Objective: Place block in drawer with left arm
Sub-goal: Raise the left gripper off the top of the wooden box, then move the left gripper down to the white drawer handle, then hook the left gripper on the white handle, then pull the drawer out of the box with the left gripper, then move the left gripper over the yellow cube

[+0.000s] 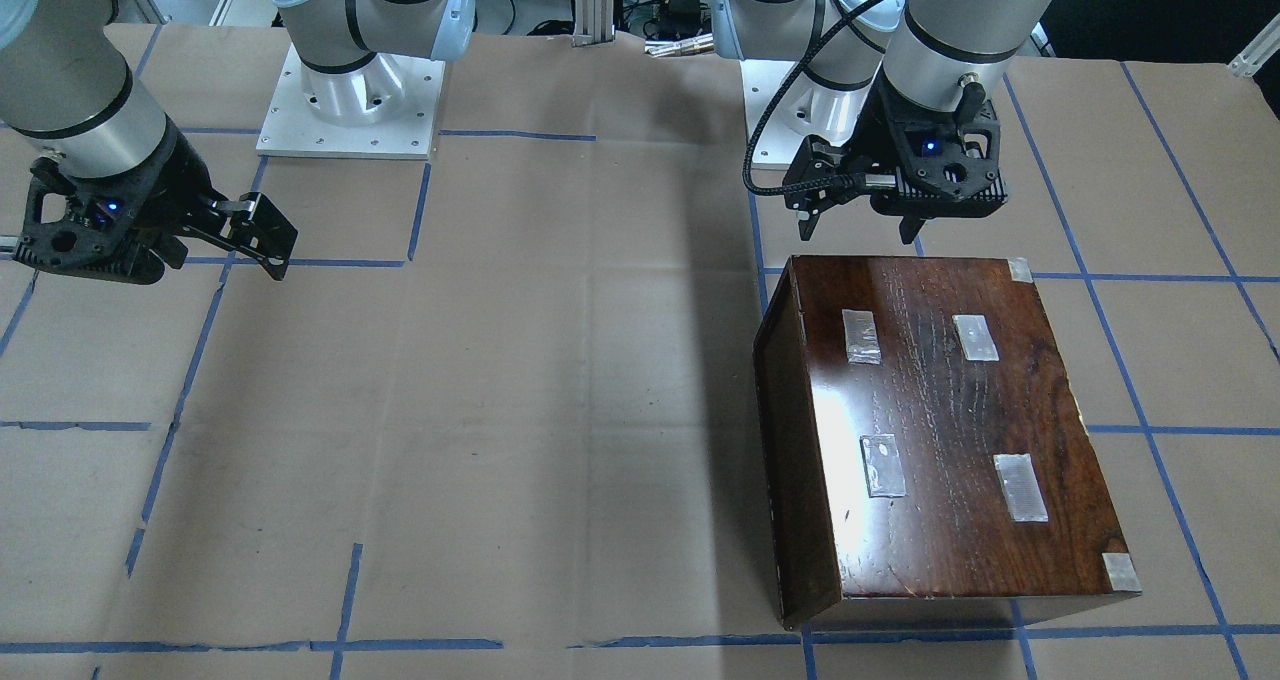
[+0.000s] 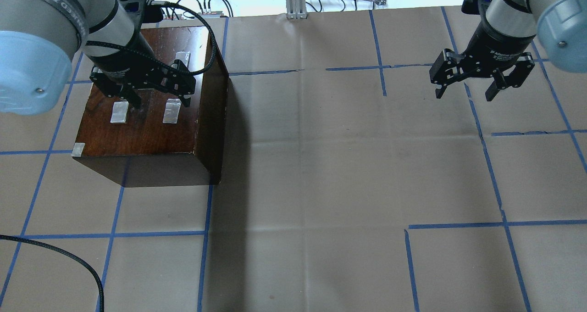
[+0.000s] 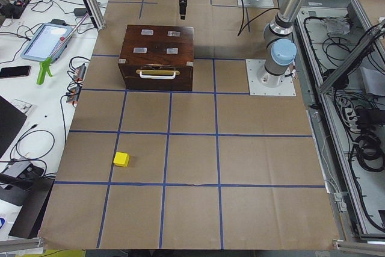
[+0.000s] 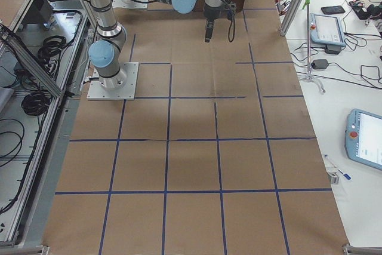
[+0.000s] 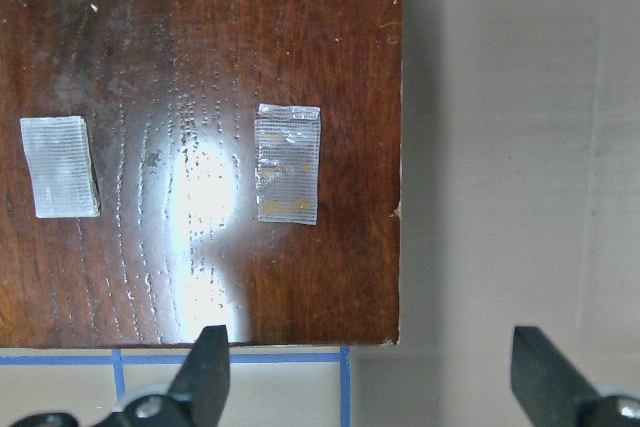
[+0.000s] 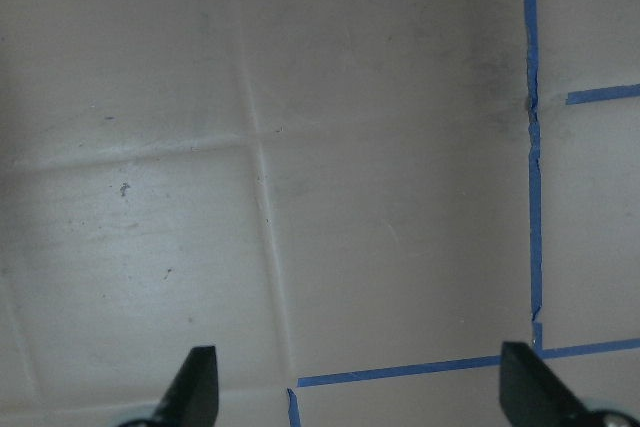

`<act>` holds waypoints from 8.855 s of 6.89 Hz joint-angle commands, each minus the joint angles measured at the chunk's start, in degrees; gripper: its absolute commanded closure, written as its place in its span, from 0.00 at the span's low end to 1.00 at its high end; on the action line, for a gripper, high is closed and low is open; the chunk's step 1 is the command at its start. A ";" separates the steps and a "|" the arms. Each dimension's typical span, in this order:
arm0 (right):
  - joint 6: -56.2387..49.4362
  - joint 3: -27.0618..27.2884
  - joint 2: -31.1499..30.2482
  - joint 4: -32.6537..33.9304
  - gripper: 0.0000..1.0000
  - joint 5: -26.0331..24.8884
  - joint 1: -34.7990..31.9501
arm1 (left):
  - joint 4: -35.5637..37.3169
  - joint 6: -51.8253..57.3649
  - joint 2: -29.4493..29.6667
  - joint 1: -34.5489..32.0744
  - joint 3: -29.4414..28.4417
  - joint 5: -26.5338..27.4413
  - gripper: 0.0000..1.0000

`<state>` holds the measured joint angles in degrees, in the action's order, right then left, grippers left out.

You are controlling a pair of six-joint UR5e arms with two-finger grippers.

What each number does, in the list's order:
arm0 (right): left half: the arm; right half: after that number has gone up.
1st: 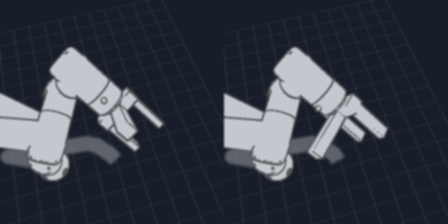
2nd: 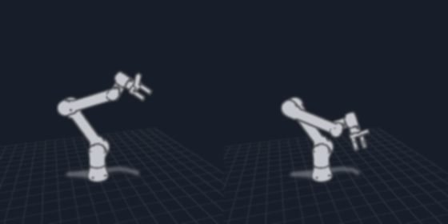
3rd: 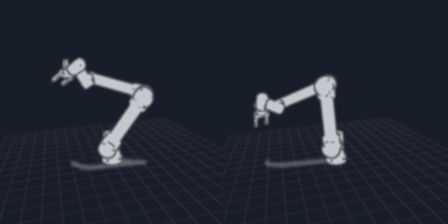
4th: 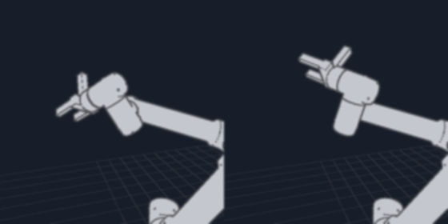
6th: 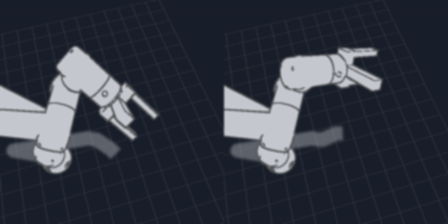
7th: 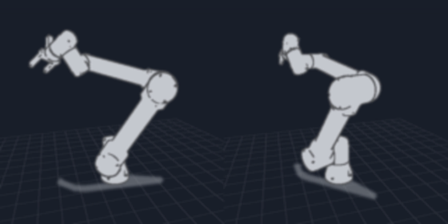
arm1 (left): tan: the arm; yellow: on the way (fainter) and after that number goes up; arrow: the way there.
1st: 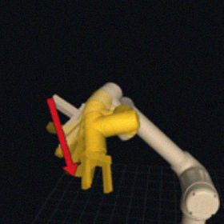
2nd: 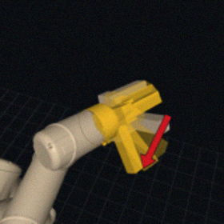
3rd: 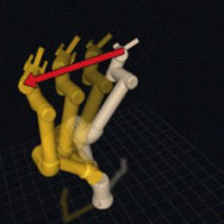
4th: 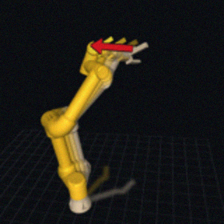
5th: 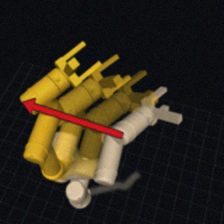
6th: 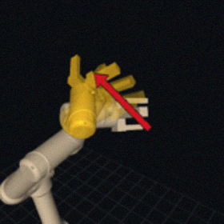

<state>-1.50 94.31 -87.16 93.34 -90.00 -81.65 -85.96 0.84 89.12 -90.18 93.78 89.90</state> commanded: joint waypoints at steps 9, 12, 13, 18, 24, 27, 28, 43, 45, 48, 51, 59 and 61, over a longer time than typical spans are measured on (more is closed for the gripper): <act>0.00 0.00 0.06 0.00 0.00 0.00 0.00 | 0.70 0.12 0.80 2.36 -1.75 0.02 0.01; 0.00 0.00 -0.03 0.00 0.00 0.00 0.00 | 1.49 5.10 1.58 14.02 -2.02 -0.51 0.01; 0.00 0.00 -0.03 0.00 0.00 0.00 0.00 | 1.58 8.96 1.67 17.28 -2.02 -0.69 0.01; 0.00 0.00 0.06 0.00 0.00 0.00 0.00 | 3.88 27.77 10.71 32.05 -6.84 -12.10 0.01; 0.09 0.00 0.06 0.00 0.00 0.00 0.00 | -2.90 37.22 16.61 36.91 -8.79 -17.74 0.01; 0.00 0.00 -0.03 0.00 0.00 0.00 0.00 | -1.24 37.22 20.47 36.21 -8.88 -17.65 0.02; 0.00 0.00 -0.03 0.00 0.00 0.00 0.00 | 0.42 37.13 21.96 35.69 -8.79 -17.65 0.02; 0.00 0.00 -0.03 0.00 0.00 0.00 0.00 | 7.73 37.56 28.22 38.22 -9.93 -16.60 0.01; 0.00 0.00 -0.03 0.00 0.00 0.00 0.00 | 8.35 39.41 28.57 40.07 -10.10 -15.37 0.01; 0.00 0.00 0.06 0.00 0.00 0.00 0.00 | 7.39 39.67 30.94 42.54 -14.66 -15.28 0.01; 0.00 0.00 0.06 0.00 0.00 0.00 0.00 | 7.38 39.76 31.03 44.91 -15.91 -14.57 0.01; 0.00 0.00 0.06 0.00 0.00 0.00 0.00 | 6.42 39.76 36.71 44.38 -33.88 -6.84 0.01; 0.00 0.00 -0.03 0.00 0.00 0.00 0.00 | 6.07 40.20 45.31 44.38 -44.86 -6.31 0.01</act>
<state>-1.50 94.31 -87.16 93.34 -90.00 -81.65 -79.67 40.75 129.30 -45.79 55.34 83.38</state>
